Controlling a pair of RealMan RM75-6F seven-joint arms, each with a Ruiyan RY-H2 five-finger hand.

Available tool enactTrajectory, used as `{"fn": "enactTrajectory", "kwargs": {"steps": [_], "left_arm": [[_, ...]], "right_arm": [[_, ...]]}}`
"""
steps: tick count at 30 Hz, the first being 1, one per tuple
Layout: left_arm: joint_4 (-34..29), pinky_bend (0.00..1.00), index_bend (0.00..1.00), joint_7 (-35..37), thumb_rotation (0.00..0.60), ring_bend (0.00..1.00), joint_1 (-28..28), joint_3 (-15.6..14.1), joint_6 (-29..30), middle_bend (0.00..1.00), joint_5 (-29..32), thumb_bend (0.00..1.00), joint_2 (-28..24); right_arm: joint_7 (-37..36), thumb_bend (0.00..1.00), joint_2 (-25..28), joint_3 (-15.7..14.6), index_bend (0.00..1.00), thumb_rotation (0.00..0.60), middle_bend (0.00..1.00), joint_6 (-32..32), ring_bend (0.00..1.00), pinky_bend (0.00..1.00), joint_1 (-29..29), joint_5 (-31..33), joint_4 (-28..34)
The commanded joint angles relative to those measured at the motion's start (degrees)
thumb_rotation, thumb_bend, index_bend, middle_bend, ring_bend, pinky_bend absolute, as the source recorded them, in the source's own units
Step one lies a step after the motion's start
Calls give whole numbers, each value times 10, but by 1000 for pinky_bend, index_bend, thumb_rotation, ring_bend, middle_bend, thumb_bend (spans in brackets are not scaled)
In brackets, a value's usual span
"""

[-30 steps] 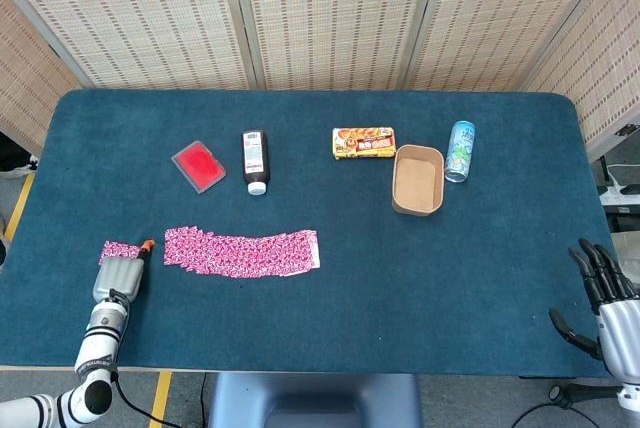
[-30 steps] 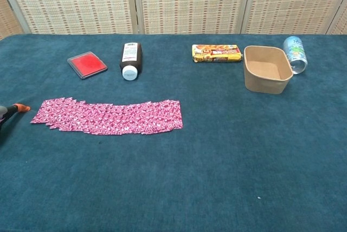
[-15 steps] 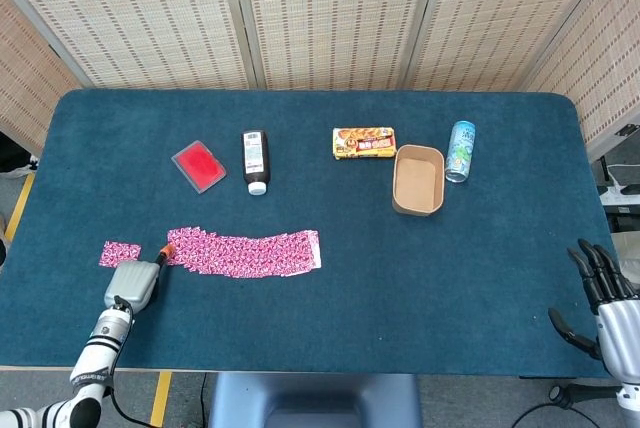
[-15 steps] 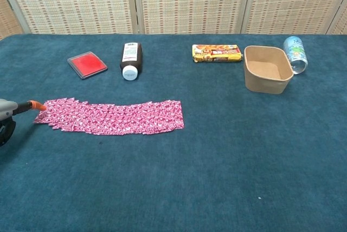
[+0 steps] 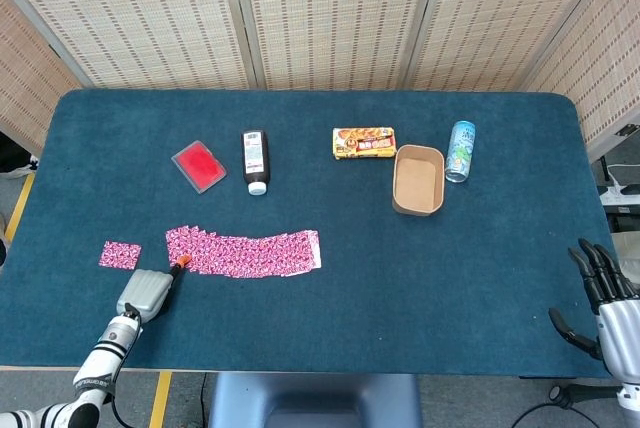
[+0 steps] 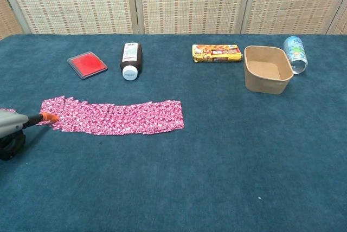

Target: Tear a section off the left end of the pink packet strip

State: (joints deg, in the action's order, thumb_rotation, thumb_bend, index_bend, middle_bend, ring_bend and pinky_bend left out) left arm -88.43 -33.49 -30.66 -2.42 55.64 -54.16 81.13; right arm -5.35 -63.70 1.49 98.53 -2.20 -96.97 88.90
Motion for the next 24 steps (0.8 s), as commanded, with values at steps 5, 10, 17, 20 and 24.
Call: {"fn": "enactTrajectory", "kwargs": {"steps": [5,10,17,20,24], "left_arm": [[21,675,26,-41,600,706,-4,-2,11,754,33,849,11],[43,676,30,-108,600,706,-5,1,47,755,77,849,32],[68,680,36,-157,600,706,-8,11,69,756,127,849,51],[78,682,36,-164,600,709,-8,18,79,756,139,849,58],[96,685,35,-177,600,710,-7,28,105,757,146,849,73]], "right_arm": [[0,227,0,0,0,600,0,0,0,281,0,0,0],[-1,227,0,0,0,600,0,1,0,281,-1,0,0],[-1,227,0,0,0,600,0,1,0,281,-1,0,0],[0,227,0,0,0,600,0,1,0,281,-1,0,0],[1,227,0,0,0,600,0,1,0,281,-1,0,1]]}}
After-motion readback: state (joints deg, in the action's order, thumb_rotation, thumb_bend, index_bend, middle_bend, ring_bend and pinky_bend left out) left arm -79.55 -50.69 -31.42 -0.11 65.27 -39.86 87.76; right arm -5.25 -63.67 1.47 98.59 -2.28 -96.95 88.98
